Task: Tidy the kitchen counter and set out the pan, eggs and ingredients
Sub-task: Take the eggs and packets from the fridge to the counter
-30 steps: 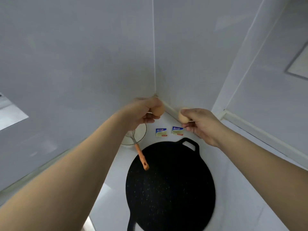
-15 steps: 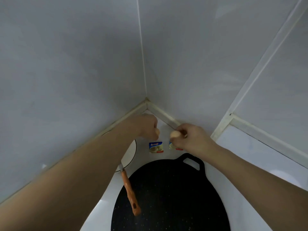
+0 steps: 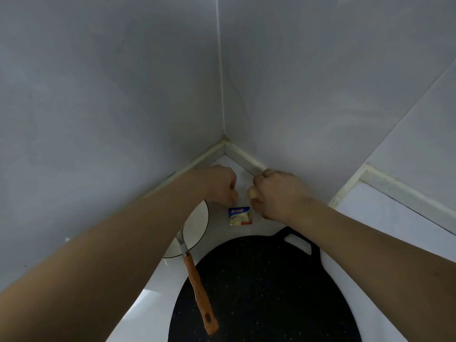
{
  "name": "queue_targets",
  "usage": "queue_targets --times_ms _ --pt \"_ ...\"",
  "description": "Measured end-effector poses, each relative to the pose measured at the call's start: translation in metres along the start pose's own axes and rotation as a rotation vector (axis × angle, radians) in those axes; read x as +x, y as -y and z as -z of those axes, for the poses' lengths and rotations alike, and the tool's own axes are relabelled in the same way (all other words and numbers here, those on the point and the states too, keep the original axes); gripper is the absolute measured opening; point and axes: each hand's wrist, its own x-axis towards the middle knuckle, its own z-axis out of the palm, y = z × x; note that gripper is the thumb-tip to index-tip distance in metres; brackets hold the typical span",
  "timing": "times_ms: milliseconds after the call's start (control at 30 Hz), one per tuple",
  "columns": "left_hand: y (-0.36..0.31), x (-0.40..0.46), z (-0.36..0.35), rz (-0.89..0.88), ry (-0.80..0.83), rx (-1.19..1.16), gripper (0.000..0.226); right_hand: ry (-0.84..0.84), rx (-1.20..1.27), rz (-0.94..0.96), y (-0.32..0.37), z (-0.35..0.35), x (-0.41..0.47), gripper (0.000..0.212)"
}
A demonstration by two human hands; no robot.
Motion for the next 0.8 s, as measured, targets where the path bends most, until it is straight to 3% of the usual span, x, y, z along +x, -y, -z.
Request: queue_targets --times_ms 800 --pt "0.004 0.001 -0.007 0.015 -0.027 -0.064 0.034 0.094 -0.157 0.004 0.006 -0.009 0.016 0.022"
